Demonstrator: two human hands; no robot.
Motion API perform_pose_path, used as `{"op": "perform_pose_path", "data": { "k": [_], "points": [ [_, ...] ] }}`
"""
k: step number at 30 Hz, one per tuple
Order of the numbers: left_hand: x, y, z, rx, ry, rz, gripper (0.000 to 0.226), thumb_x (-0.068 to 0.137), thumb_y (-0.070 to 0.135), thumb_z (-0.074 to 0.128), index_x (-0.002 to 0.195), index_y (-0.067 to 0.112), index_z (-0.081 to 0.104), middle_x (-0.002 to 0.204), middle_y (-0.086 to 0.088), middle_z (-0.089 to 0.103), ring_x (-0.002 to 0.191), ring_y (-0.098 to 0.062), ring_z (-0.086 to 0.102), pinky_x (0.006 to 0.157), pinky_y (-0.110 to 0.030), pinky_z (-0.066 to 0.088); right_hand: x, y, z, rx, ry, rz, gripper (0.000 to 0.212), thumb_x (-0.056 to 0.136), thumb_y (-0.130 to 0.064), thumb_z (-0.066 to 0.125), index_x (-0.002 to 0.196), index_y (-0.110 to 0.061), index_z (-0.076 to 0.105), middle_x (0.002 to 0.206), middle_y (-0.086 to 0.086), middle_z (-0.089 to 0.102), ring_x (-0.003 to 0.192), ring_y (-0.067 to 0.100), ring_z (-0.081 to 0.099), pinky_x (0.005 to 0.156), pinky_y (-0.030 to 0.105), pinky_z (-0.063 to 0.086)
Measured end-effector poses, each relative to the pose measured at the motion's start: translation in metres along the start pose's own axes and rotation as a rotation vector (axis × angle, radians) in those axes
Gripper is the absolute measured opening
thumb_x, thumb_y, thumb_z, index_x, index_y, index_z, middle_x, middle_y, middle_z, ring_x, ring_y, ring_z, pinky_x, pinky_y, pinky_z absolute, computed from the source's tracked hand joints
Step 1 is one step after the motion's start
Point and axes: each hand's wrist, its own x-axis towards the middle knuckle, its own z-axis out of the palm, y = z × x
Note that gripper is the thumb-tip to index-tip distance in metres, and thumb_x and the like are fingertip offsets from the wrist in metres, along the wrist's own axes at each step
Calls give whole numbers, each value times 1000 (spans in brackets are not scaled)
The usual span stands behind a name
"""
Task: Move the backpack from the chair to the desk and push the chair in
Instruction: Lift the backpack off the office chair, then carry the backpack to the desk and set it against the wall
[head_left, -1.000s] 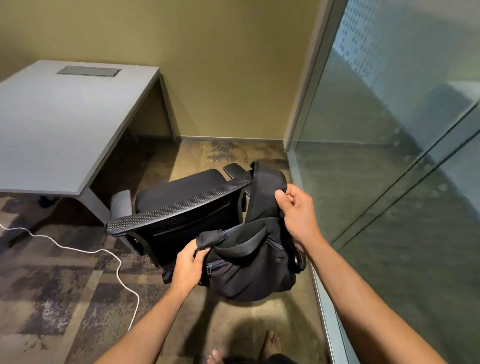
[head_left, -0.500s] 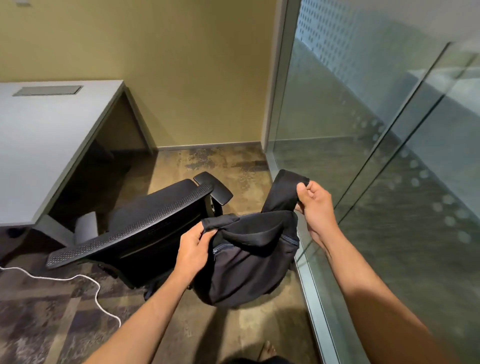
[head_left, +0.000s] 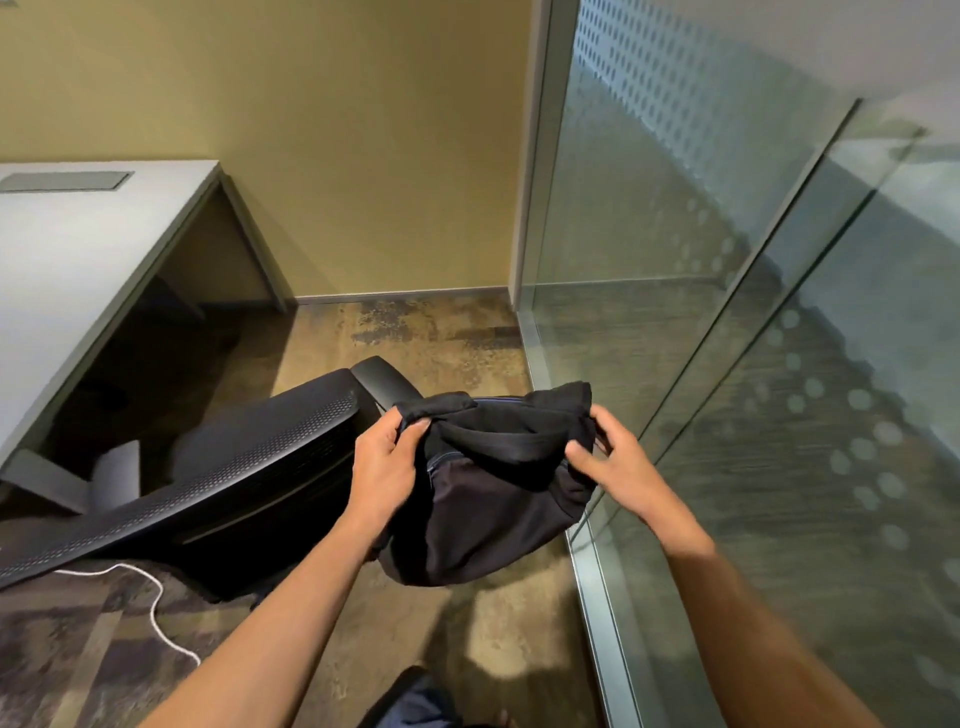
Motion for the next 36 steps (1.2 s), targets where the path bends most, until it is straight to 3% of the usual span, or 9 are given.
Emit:
{"op": "perform_pose_path", "data": {
  "k": [5, 9, 12, 16, 21, 24, 28, 31, 36],
  "points": [
    [44, -13, 17, 8, -34, -22, 18, 98, 14, 54, 104, 17, 71, 101, -1, 74, 100, -19, 68, 88, -40, 55, 45, 14, -11, -30, 140, -52, 32, 93, -8, 66, 110, -35, 61, 108, -17, 72, 106, 2, 65, 96, 26, 48],
    [86, -19, 29, -24, -57, -40, 20, 99, 14, 53, 107, 18, 70, 103, 2, 74, 102, -16, 68, 90, -37, 54, 91, 15, -14, -28, 222, -65, 22, 94, -9, 64, 109, -26, 62, 109, -5, 71, 103, 9, 66, 98, 38, 52],
    [121, -22, 37, -26, -48, -56, 20, 99, 15, 52, 101, 24, 69, 99, 6, 73, 96, -8, 67, 83, -27, 54, 132, 14, -18, -61, 295, -97, 15, 91, -19, 67, 95, -34, 63, 97, -7, 72, 93, 13, 67, 91, 45, 53],
    [177, -28, 45, -43, -22, -91, 17, 99, 20, 54, 98, 10, 67, 96, -14, 72, 91, -19, 67, 85, -49, 55, 187, -4, -27, -59, 351, -117, 14, 86, -29, 65, 91, -42, 65, 89, -11, 73, 87, 11, 67, 84, 40, 54],
    [236, -15, 53, -116, 0, -65, 15, 100, 19, 52, 93, 18, 66, 91, -9, 72, 91, -26, 69, 77, -43, 57, 256, -28, -37, -38, 371, -139, 15, 91, -14, 67, 89, -28, 63, 84, -4, 69, 77, 3, 65, 76, 26, 52],
    [270, -9, 57, -159, -17, -38, 19, 100, 16, 51, 101, 27, 67, 99, 5, 73, 96, -12, 69, 79, -26, 56, 295, -41, -42, -34, 384, -139, 25, 92, -1, 63, 85, -25, 61, 78, -7, 64, 67, -6, 60, 67, 14, 47],
    [323, -4, 59, -145, 8, -5, 20, 100, 13, 51, 108, 20, 68, 104, 4, 73, 99, -10, 69, 83, -25, 54, 351, -56, -51, -52, 355, -179, 25, 92, -8, 65, 85, -32, 63, 79, -10, 65, 69, -5, 59, 68, 17, 48],
    [367, -9, 56, -109, 68, -15, 14, 96, 21, 57, 98, 26, 70, 98, -2, 74, 95, -14, 69, 85, -40, 56, 396, -64, -51, -81, 339, -223, 27, 93, -10, 65, 88, -36, 62, 83, -12, 66, 72, -6, 60, 71, 15, 49],
    [437, -21, 56, -71, 127, -22, 12, 95, 16, 58, 100, 18, 70, 96, 0, 73, 93, -15, 68, 85, -39, 55, 479, -63, -52, -109, 295, -263, 10, 93, -13, 66, 101, -19, 64, 92, -7, 68, 81, -9, 63, 76, 13, 51]
  ]
}}
